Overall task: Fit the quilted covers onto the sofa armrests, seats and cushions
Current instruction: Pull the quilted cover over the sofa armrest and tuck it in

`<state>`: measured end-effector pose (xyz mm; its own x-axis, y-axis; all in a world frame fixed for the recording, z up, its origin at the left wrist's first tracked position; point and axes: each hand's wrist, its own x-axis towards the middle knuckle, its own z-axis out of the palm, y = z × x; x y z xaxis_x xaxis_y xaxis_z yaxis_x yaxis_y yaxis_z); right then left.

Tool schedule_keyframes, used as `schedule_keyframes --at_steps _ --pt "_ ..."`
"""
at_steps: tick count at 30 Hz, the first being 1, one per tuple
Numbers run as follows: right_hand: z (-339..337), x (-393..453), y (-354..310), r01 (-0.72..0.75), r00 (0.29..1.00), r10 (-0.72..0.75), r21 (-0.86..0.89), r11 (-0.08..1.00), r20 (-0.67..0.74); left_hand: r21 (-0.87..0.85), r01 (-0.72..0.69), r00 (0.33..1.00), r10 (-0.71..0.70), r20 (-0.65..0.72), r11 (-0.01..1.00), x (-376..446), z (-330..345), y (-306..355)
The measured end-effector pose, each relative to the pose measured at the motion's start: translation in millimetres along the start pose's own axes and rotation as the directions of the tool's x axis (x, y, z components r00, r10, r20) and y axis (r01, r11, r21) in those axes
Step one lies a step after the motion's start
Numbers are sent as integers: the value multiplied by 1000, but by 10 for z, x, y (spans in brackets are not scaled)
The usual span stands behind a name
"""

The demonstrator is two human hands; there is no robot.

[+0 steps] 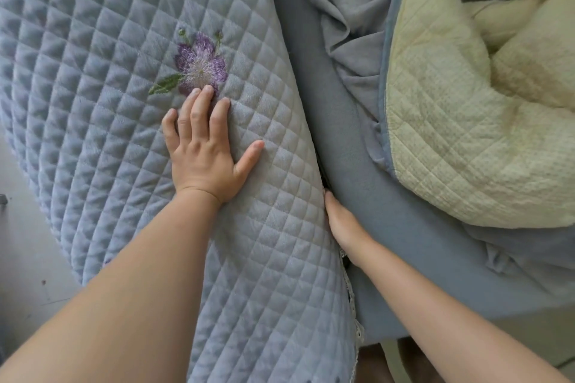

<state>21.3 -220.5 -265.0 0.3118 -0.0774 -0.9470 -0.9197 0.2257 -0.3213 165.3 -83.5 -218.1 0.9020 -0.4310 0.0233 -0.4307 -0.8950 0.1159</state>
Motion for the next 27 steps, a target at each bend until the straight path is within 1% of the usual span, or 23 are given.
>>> schedule_keyframes --at_steps 2,4,6,8,11,12,15,16,18,22,24,26,27 --pt "-1 67 51 -114 993 114 49 992 14 7 -2 1000 2 8 1000 -2 -5 10" --pt "18 189 16 -171 985 169 54 984 27 9 -3 1000 3 13 1000 -5 -10 7" --pt "39 341 -12 -177 984 174 98 979 36 10 -1 1000 1 13 1000 -2 -3 -1" --pt "70 463 -29 -181 981 167 159 971 96 19 -3 1000 3 13 1000 -2 18 -18" --pt "105 549 -123 -204 974 180 190 960 136 20 -12 1000 12 5 1000 -2 27 -28" --pt "102 591 -146 -211 973 186 199 957 140 21 -13 1000 13 7 1000 -6 31 -29" --pt "79 607 -238 -207 974 190 149 967 123 30 7 1000 -8 20 1000 -15 22 -26" --pt "50 609 -203 -166 981 147 165 972 123 29 14 1000 -15 25 999 -13 16 -20" --pt "38 565 -180 -158 984 137 193 969 118 27 12 1000 -12 23 1000 6 4 -1" --pt "-62 220 -40 -84 983 77 38 996 166 30 16 999 -17 41 999 6 -22 14" --pt "-152 60 -52 32 985 -31 -3 999 170 23 30 998 -32 55 999 4 -42 18" --pt "-200 71 -110 145 977 -152 56 988 148 16 49 996 -50 73 999 8 -58 31" --pt "-193 101 -183 164 975 -173 79 983 141 14 51 995 -52 84 999 8 -50 56"
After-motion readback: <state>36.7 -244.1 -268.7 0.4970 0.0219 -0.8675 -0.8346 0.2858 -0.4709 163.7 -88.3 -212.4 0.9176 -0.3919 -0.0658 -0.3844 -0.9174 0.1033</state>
